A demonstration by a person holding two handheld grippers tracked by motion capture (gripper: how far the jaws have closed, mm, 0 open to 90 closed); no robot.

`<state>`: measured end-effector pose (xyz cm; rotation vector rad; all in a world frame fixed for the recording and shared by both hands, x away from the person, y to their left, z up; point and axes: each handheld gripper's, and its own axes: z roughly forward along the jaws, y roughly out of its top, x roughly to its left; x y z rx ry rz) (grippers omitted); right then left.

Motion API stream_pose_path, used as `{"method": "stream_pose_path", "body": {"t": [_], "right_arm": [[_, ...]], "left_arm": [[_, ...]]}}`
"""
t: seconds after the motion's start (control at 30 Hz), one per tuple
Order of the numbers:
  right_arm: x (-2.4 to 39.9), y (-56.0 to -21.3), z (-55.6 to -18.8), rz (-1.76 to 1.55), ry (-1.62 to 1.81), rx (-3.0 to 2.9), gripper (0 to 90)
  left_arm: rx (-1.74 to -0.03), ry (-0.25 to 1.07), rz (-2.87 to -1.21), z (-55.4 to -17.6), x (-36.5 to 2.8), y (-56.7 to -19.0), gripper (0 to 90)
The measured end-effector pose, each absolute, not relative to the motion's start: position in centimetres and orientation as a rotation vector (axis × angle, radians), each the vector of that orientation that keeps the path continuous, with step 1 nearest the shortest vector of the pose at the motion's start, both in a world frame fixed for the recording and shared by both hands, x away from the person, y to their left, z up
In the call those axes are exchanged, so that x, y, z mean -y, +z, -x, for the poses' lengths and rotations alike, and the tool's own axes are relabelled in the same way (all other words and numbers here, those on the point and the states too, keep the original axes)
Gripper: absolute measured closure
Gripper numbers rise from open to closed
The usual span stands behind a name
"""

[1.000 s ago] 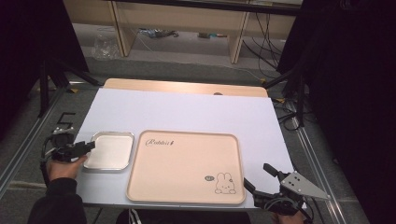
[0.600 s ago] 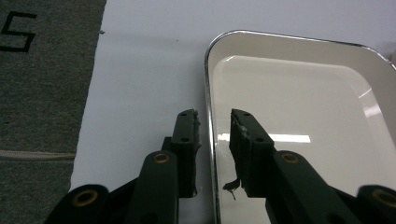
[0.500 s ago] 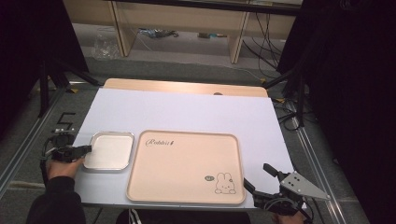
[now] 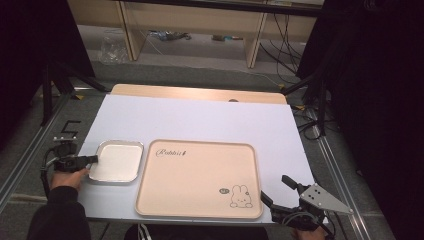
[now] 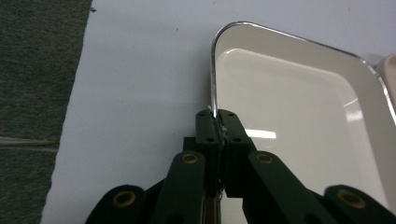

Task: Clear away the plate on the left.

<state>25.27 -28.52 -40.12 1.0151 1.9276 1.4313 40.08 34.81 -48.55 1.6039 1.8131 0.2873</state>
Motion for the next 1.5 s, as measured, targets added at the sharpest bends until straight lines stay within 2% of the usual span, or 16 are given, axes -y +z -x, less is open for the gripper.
{"method": "stream_pose_path", "body": {"t": [0.27,0.37,0.5,0.77,1.5], "right_arm": [[28.6,-40.0,-25.2,-1.035,1.417,-1.933,15.2],[28.6,-40.0,-25.2,-1.034,1.417,-1.934,15.2],[28.6,-40.0,-25.2,-1.037,1.419,-1.932,15.2],[28.6,-40.0,-25.2,-1.031,1.421,-1.934,15.2],[28.6,-40.1,-25.3,-1.025,1.42,-1.938,15.2]], "left_arm": [[-1.794,0.343,-1.524,-39.7,-35.0,-47.7,88.1],[-1.75,0.301,-1.415,-39.5,-35.4,-47.4,88.1],[-1.716,0.29,-1.392,-39.4,-35.1,-46.8,88.1],[-1.658,0.297,-1.427,-39.4,-34.1,-45.9,88.1],[-1.521,0.206,-1.507,-39.5,-29.1,-44.3,88.1]]}}
